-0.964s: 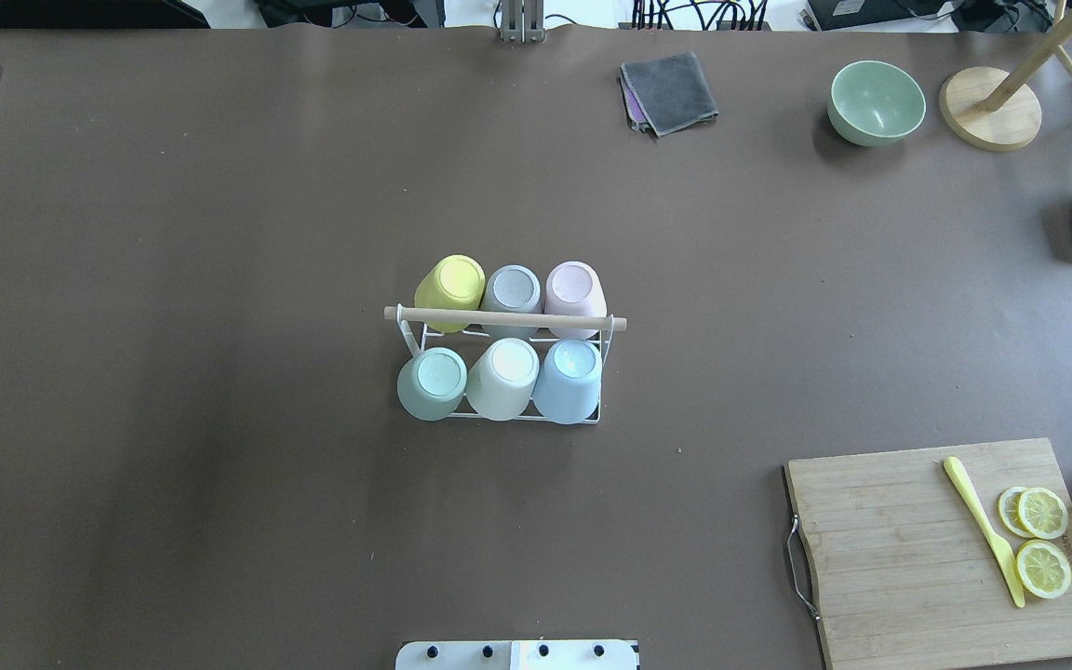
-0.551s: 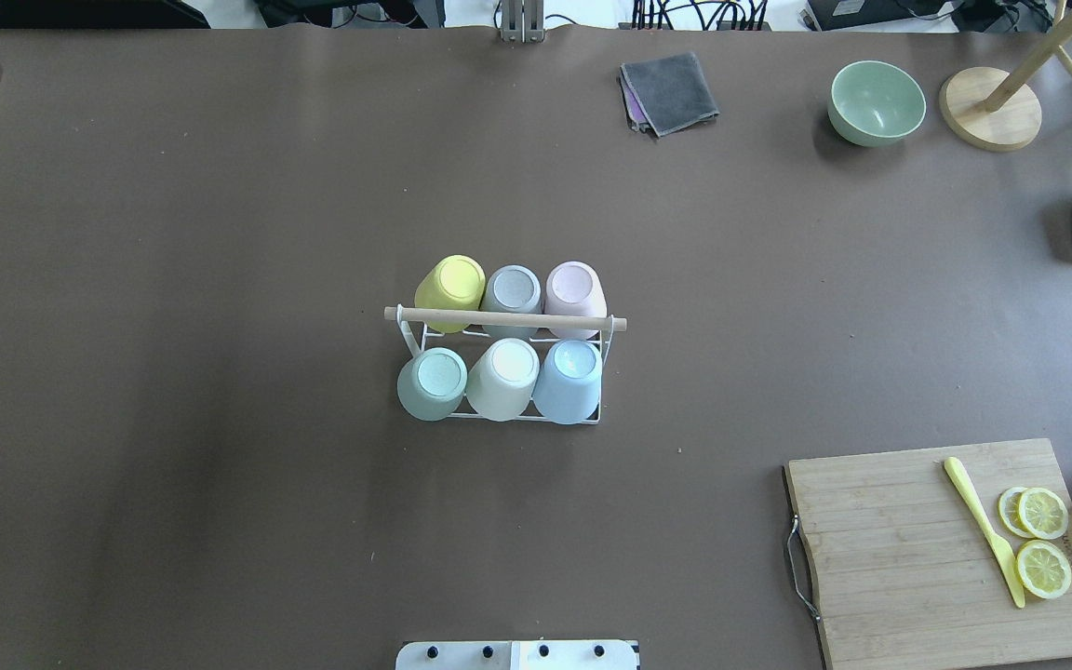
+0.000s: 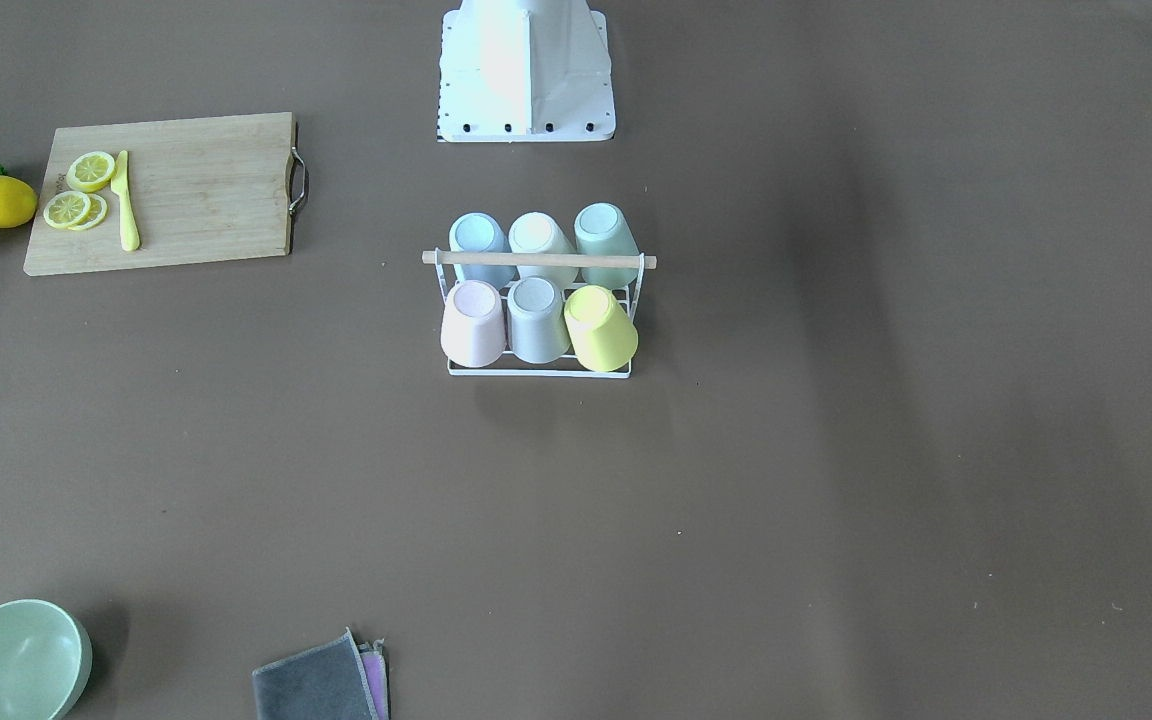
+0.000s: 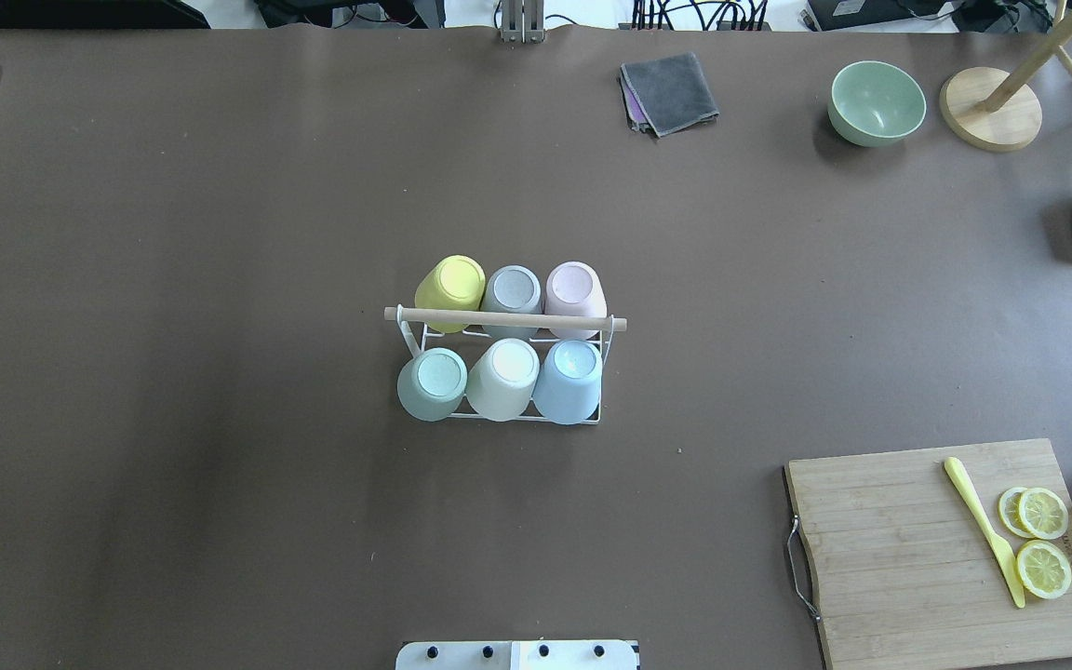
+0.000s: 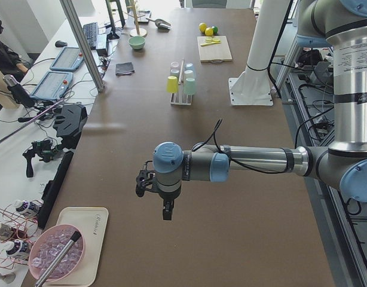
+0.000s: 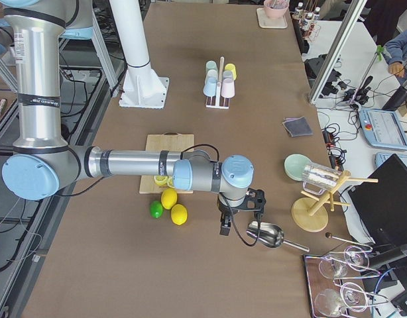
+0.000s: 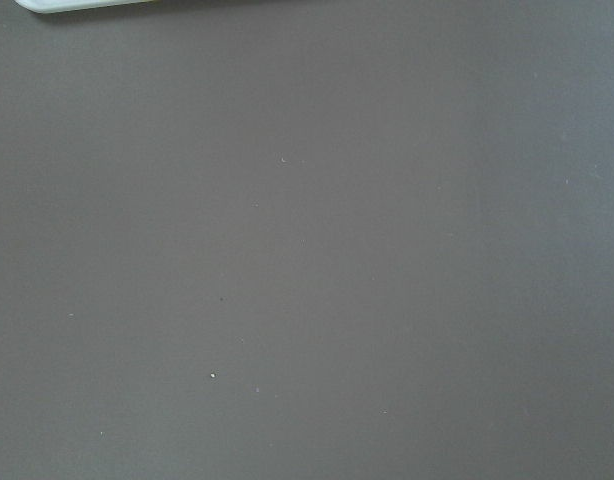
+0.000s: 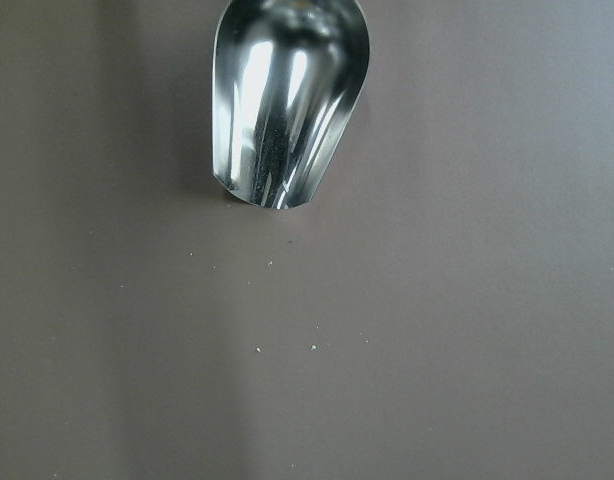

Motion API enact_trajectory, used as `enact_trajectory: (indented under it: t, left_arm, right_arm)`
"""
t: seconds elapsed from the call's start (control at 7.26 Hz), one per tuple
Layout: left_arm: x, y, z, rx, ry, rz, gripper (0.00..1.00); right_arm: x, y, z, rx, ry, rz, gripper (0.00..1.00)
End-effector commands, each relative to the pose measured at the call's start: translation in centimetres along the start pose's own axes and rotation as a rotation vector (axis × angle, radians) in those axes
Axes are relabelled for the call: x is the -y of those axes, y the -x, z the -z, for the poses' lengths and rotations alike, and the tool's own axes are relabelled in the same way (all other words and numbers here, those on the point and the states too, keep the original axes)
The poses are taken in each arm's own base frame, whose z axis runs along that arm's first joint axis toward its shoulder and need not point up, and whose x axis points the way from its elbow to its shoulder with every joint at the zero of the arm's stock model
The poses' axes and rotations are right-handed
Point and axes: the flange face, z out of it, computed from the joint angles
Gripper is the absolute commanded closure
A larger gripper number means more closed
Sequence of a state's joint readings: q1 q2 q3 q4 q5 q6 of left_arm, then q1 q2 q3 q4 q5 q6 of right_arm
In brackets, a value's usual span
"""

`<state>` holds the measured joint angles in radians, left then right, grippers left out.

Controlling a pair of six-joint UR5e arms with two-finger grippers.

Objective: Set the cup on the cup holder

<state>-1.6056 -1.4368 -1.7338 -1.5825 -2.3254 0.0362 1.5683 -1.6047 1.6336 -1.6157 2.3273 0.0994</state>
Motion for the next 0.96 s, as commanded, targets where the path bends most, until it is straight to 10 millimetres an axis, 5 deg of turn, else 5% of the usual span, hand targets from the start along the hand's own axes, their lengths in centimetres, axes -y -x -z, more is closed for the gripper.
enact_trajectory:
  t: [0.0, 0.83]
  left_arm:
    - [0.27, -0.19, 0.06, 0.001, -0.001, -0.005, 0.02]
    - [0.47, -0.28, 0.19, 0.005, -0.007, -0.021, 0.02]
  right_arm:
    - [0.16, 0.18, 0.17, 0.006, -0.005, 0.005, 0.00]
    - [-0.12, -0.18, 0.05, 0.005, -0.003, 0.000, 0.00]
